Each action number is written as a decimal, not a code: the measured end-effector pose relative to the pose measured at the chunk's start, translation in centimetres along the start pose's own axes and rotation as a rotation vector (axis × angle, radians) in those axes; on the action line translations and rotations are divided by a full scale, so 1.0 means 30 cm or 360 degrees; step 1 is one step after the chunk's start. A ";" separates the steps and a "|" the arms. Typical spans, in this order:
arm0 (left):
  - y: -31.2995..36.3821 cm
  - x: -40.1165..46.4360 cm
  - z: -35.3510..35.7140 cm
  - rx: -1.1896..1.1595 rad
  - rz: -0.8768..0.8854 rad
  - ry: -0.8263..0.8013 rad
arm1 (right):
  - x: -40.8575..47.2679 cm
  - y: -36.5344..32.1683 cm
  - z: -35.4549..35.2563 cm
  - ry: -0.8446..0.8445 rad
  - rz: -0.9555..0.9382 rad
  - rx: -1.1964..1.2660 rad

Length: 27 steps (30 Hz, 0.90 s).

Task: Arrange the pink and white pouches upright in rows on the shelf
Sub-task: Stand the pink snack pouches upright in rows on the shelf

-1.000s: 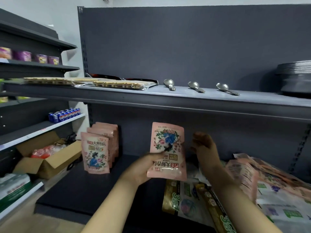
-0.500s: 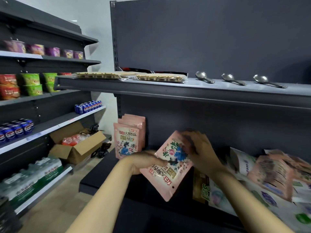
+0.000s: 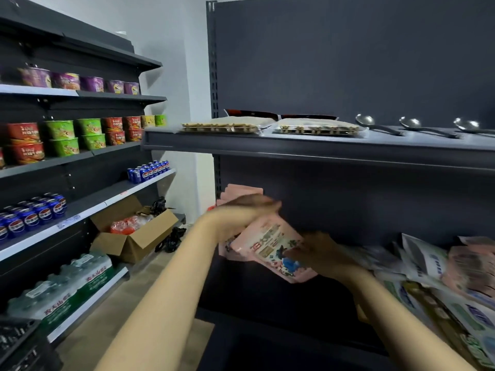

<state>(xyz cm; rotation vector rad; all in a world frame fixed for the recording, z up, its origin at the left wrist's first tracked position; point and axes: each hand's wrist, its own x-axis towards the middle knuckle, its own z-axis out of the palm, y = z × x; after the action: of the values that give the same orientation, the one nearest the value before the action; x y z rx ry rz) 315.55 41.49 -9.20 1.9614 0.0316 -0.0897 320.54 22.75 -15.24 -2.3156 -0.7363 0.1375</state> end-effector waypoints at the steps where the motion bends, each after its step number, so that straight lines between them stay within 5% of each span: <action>1: -0.019 -0.004 -0.034 -0.0342 0.0030 0.0041 | 0.001 0.006 0.021 0.0020 0.0054 0.0205; 7: -0.172 -0.061 -0.136 -0.0215 0.0016 0.0077 | 0.024 -0.018 0.165 0.0233 0.0277 0.1355; 13: -0.290 -0.058 -0.114 0.0150 -0.0094 -0.0061 | 0.072 -0.077 0.280 0.0165 0.0263 0.1656; 24: -0.431 -0.031 -0.125 0.0416 -0.0043 0.0300 | 0.152 -0.141 0.443 0.0299 0.0170 0.0765; 27: -0.460 -0.014 -0.130 0.0513 -0.0029 0.0454 | 0.191 -0.127 0.463 0.0447 0.0201 0.0238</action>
<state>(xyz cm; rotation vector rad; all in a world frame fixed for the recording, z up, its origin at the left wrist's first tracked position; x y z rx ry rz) 314.44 50.38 -20.41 2.2824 0.2348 0.1849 319.48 36.32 -22.67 -2.1789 -0.4245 -0.0730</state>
